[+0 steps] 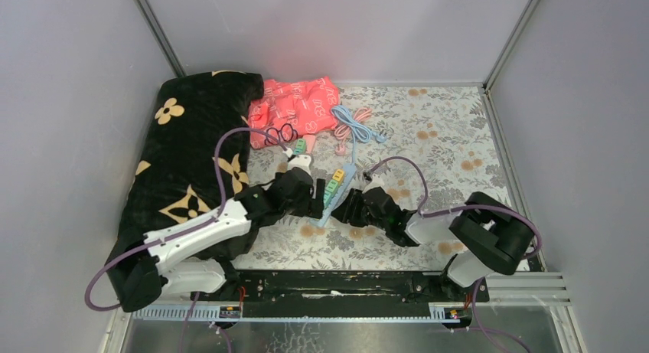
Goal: Insert the plug
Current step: Reset both arms
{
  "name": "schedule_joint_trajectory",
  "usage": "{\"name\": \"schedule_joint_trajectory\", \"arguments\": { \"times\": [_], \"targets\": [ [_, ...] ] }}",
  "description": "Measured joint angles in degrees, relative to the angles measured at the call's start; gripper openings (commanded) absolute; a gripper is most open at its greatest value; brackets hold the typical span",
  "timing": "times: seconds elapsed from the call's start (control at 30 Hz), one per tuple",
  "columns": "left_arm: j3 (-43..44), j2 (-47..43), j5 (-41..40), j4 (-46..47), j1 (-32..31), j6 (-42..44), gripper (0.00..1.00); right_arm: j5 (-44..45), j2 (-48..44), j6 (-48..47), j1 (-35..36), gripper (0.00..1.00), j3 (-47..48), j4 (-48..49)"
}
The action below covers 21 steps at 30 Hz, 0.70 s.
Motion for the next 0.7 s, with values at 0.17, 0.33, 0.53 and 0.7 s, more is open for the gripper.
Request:
{"name": "schedule_joint_trajectory", "arguments": {
  "times": [0.17,0.33,0.53,0.7],
  "targets": [
    [-1.0,-6.8,0.7,-1.4,4.6,0.0,1.0,3.5,-7.2,-3.5,0.0,0.66,-0.5,-6.2],
    [-1.9,-15.6,1.0,-4.1,8.7,-0.3,1.0,9.9,-17.0,-7.6,0.0,0.84,-0.5,-15.7],
    [-0.3,-25.3,-0.1,-9.7,9.7,-0.6,1.0,22.1,-36.4,-13.2,0.1,0.97,-0.3,-32.4],
    [1.0,-33.1,-3.1,-12.7,9.7,-0.6,1.0,32.3,-52.3,-18.1,0.1,0.99,2.3,-46.9]
  ]
}}
